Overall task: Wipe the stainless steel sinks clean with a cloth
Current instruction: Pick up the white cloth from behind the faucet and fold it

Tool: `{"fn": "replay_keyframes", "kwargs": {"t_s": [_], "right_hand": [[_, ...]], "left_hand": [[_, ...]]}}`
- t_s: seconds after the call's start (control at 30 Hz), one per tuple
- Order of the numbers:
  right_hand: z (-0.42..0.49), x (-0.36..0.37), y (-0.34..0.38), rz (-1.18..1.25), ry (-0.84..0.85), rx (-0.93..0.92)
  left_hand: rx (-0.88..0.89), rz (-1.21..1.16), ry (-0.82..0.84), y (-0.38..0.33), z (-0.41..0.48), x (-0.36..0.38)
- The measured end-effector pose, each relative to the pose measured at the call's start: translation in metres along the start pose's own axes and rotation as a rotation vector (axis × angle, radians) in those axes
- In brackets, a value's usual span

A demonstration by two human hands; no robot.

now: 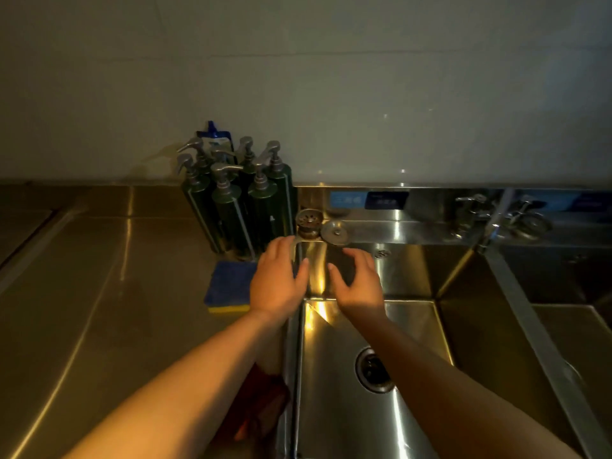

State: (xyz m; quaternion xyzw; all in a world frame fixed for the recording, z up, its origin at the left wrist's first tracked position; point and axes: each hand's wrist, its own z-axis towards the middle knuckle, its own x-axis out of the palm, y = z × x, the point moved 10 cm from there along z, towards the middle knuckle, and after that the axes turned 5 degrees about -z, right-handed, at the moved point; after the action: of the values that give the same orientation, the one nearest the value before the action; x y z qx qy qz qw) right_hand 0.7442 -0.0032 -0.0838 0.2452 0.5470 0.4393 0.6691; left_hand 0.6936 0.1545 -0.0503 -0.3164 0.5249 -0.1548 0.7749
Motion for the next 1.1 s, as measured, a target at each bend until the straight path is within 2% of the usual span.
{"fn": "replay_keyframes", "kwargs": {"t_s": [0.2,0.43,0.6,0.8,1.1], "right_hand": [[-0.033,-0.102,-0.045,-0.098,-0.114,0.093],[-0.057,-0.206,-0.097,-0.19,-0.24,0.206],[-0.066,-0.256,-0.14,-0.166,-0.243,0.324],[-0.044,-0.319,-0.173,-0.177,-0.263,0.297],[0.006,-0.401,-0.234,-0.205,-0.25,0.175]], "left_hand": [[0.266,0.002,0.196,-0.09,-0.034,0.068],[0.405,-0.03,0.316,-0.171,-0.052,0.134],[0.454,-0.066,0.385,-0.228,-0.059,0.179],[0.505,-0.024,0.392,-0.294,-0.057,0.235],[0.46,0.029,0.372,-0.376,-0.034,0.317]]}}
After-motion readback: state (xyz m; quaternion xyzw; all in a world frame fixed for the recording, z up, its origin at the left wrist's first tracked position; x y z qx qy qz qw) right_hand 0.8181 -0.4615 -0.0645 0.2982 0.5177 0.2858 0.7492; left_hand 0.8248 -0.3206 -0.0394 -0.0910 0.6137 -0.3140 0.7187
